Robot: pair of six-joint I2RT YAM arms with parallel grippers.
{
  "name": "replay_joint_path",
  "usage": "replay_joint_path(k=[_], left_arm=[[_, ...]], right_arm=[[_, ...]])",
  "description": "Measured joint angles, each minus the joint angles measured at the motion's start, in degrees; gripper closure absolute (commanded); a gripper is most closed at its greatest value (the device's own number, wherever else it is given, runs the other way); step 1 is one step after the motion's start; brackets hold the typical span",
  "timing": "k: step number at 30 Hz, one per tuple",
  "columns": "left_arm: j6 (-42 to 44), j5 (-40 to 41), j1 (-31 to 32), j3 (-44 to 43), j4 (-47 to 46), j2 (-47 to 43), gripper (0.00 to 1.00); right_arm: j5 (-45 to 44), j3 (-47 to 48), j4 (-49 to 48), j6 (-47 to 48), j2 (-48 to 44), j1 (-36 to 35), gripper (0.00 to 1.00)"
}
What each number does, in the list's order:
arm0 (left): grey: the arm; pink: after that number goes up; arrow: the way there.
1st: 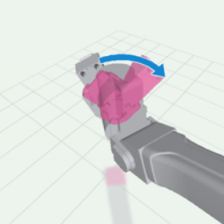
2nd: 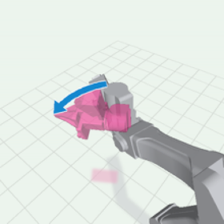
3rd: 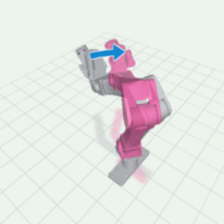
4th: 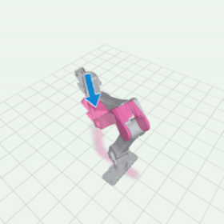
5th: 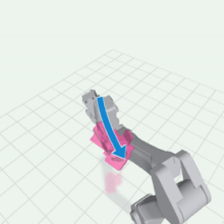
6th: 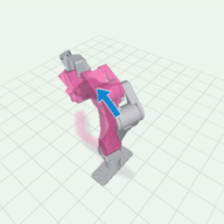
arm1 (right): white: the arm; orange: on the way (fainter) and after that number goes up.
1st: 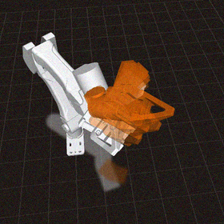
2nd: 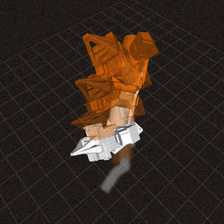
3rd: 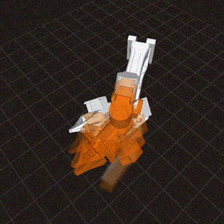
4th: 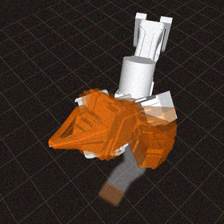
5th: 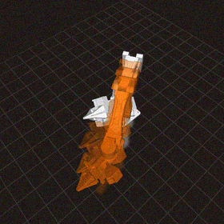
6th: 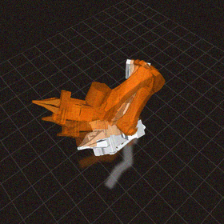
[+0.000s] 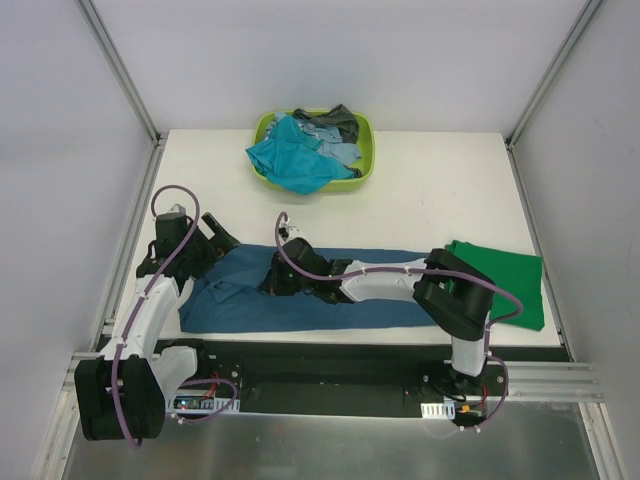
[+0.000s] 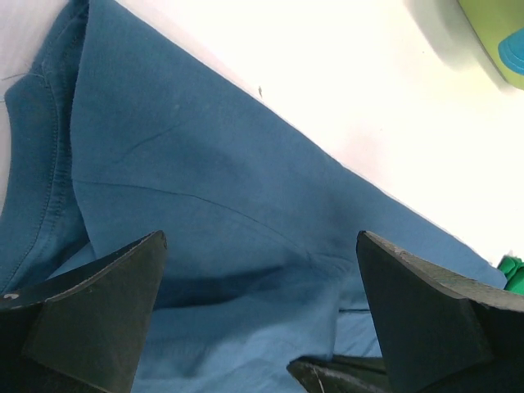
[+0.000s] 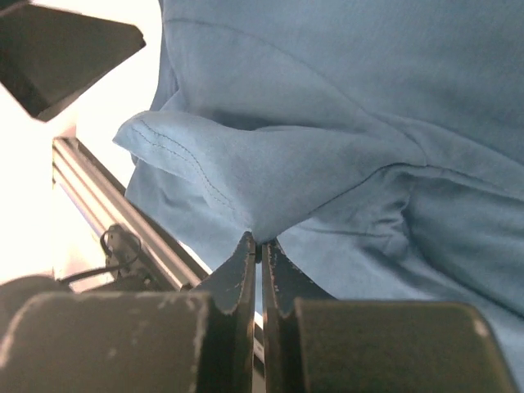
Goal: Fold and stack the t-shirts
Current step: Fold the other side of the tshirt into a rectangle
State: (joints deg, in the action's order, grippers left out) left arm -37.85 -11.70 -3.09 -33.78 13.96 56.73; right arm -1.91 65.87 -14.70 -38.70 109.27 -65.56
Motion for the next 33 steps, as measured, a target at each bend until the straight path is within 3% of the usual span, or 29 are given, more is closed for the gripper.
replay_joint_path(k=[13, 16, 19, 24, 27, 33], left_arm=[[0.7, 1.6, 0.0, 0.0, 0.1, 0.0, 0.01], [0.9, 1.7, 0.0, 0.0, 0.1, 0.0, 0.01], [1.0, 1.7, 0.0, 0.0, 0.1, 0.3, 0.01], [1.1, 1.7, 0.0, 0.0, 0.3, 0.5, 0.01], [1.0, 1.5, 0.0, 0.0, 0.4, 0.5, 0.01], [-0.5, 0.7, 0.0, 1.3, 1.1, -0.7, 0.01]], right_arm=[[8.7, -6.3, 8.3, 0.4, -4.4, 0.0, 0.97], [8.5, -7.6, 10.8, 0.5, -5.4, 0.1, 0.82], [8.3, -7.9, 12.2, 0.9, -6.6, 0.2, 0.76], [7.9, -9.1, 12.5, 2.4, -9.9, 0.2, 0.55], [6.3, -10.7, 13.3, 4.6, -13.8, 0.2, 0.48], [0.5, -12.3, 16.7, 9.9, -24.2, 2.5, 0.01]])
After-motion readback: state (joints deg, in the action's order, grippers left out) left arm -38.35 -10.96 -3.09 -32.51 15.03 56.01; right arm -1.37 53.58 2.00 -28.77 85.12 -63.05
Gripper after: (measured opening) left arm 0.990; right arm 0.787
